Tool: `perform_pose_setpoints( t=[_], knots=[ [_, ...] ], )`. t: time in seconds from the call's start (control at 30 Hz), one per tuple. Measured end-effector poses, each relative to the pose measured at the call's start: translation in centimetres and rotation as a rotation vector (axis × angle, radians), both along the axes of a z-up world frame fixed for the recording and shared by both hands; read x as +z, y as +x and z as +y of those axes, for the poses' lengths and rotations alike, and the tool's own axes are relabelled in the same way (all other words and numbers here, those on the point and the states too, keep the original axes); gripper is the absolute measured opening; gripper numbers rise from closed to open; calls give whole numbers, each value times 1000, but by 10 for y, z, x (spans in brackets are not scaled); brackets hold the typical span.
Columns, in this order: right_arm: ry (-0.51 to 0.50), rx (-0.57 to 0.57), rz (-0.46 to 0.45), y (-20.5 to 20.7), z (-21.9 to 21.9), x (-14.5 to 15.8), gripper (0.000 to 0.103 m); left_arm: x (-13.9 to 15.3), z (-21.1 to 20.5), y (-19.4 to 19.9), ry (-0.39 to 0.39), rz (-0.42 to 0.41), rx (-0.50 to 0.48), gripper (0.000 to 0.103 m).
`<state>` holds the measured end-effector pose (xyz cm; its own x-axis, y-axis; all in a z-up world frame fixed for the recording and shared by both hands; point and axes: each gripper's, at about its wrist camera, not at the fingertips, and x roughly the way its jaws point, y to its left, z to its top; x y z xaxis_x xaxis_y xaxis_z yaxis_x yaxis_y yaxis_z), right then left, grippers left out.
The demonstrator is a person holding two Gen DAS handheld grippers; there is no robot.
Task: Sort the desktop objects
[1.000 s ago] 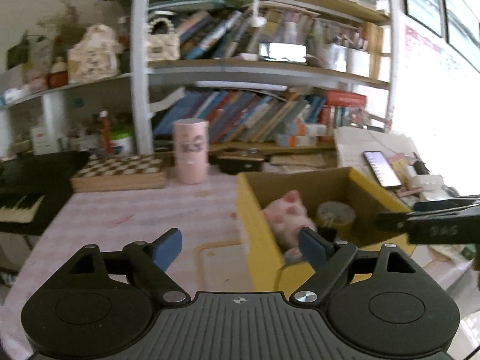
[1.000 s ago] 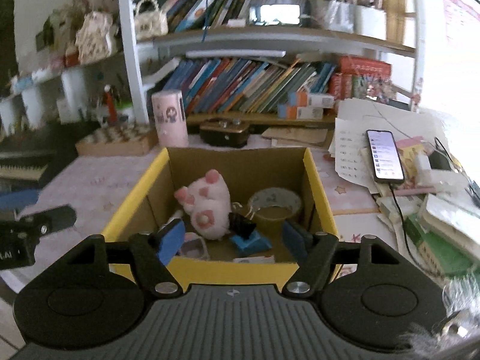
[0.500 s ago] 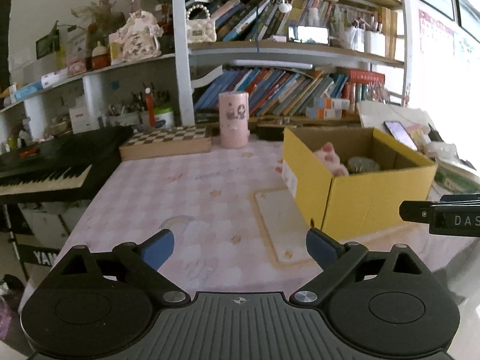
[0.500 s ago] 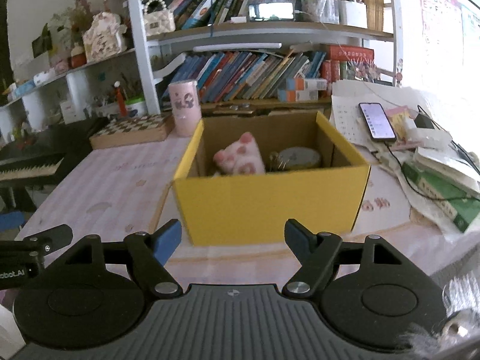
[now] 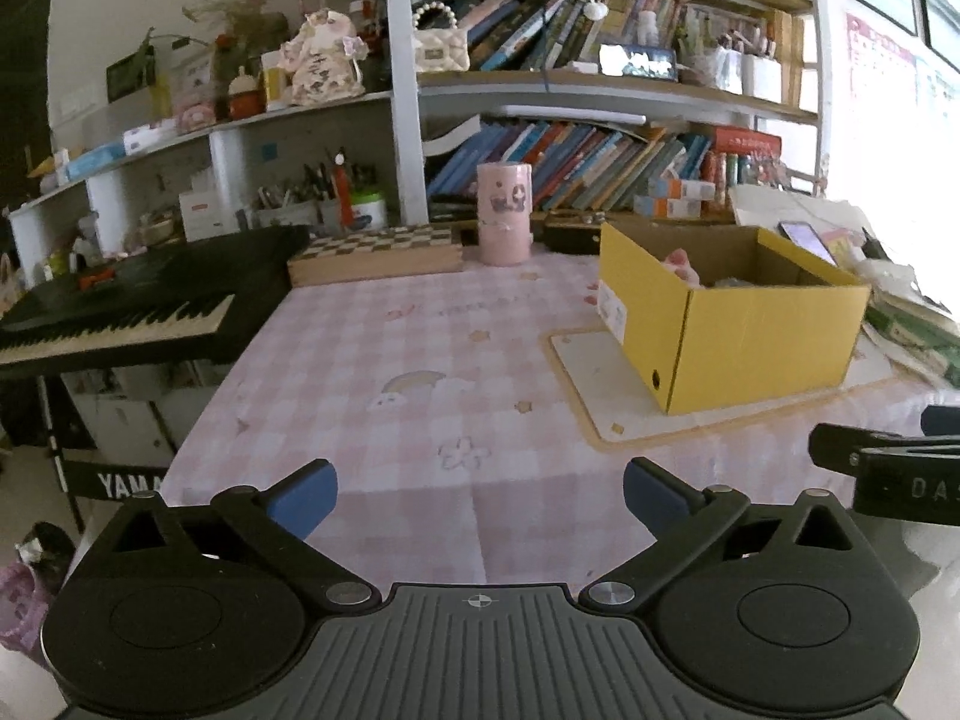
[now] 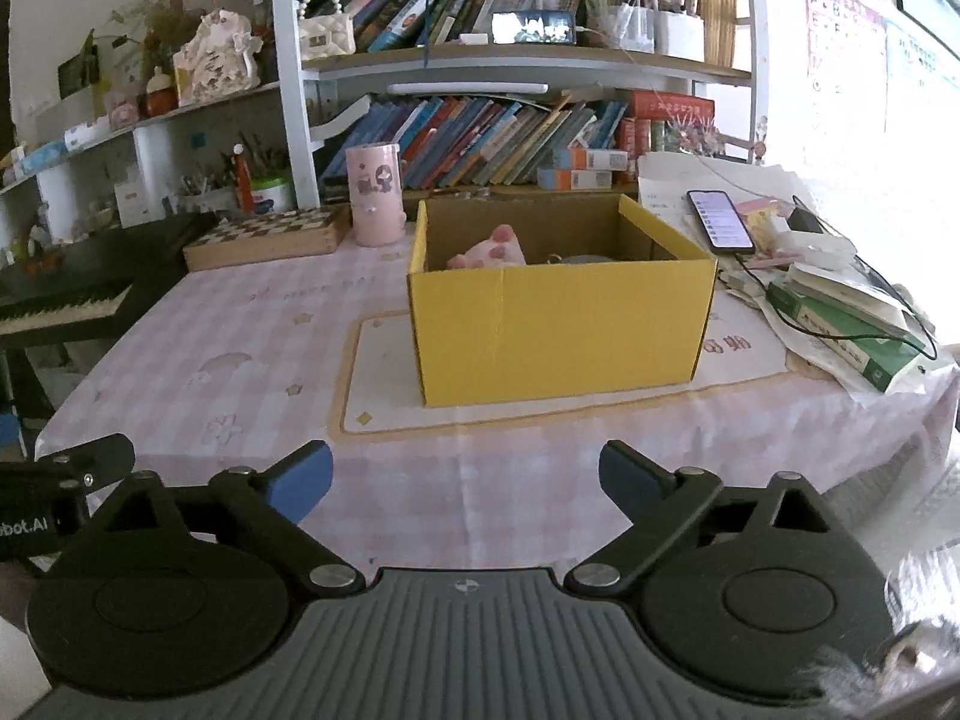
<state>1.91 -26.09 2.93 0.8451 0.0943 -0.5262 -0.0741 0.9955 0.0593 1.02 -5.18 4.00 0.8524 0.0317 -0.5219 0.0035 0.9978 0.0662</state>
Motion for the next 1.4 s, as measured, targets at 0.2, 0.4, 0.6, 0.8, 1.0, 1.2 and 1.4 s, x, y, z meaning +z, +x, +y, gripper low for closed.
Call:
perform_pose_setpoints(
  t=[0.2, 0.4, 0.6, 0.8, 1.0, 1.2, 1.4],
  knots=[
    [-5, 23, 19, -12, 12, -5, 100, -4, 10, -8, -7, 26, 15, 103],
    [0, 20, 33, -19, 16, -7, 103, -5, 15, -13, -13, 41, 24, 103],
    [6, 22, 44, -23, 17, -8, 103, -7, 13, -17, -5, 55, 7, 103],
    [12, 24, 54, -26, 17, -8, 103, -10, 11, -21, 9, 67, -1, 103],
    [8, 16, 65, -29, 17, -9, 103, -14, 10, -21, 5, 93, -9, 103],
    [9, 14, 78, -30, 16, -10, 103, -15, 10, -22, 6, 99, -12, 103],
    [8, 19, 85, -29, 16, -11, 103, -15, 11, -23, -4, 102, -8, 103]
  ],
)
